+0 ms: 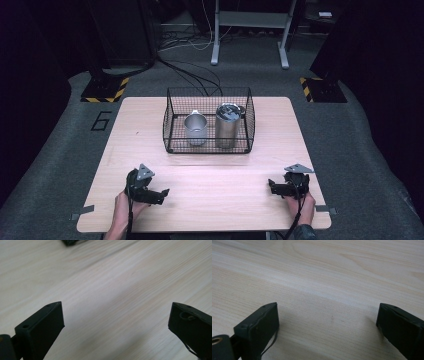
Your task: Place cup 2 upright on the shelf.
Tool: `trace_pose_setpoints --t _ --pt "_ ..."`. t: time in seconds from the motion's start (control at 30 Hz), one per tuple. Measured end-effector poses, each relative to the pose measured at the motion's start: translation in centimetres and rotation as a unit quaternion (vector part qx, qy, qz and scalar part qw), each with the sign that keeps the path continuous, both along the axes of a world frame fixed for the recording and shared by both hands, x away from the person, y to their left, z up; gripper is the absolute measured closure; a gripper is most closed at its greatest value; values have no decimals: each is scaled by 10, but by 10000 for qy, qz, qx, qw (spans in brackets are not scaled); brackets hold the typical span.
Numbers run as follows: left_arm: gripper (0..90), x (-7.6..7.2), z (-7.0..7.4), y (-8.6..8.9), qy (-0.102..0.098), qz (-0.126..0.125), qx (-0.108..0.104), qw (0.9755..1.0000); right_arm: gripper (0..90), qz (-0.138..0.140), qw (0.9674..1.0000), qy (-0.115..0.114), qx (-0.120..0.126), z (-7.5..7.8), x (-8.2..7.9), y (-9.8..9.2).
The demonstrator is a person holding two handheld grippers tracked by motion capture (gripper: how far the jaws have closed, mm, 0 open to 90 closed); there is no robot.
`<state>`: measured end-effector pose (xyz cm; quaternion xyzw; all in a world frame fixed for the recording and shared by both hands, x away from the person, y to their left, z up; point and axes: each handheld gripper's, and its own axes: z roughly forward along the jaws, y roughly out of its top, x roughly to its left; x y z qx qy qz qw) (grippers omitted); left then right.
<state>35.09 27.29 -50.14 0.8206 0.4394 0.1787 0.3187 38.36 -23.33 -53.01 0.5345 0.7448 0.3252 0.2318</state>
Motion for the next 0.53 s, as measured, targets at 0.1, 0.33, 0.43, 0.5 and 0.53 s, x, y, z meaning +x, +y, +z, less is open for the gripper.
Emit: trace_pose_setpoints --t 0.1,0.33,0.43,0.5,0.53 --pt "2 -3 -10 5 -4 124 32 9999 39 0 10000 1 -1 0 0 0" --pt "1 -8 -28 13 -120 360 -87 9992 39 1 10000 0 0 0 0 0" --pt "0 -8 -30 15 -191 387 -160 9989 39 37 10000 0 -19 0 0 0" --pt "0 -8 -30 16 -193 391 -132 9990 39 72 10000 5 -51 0 0 -1" --pt "0 -7 -30 16 -216 418 -155 9988 39 62 10000 4 -38 0 0 -1"
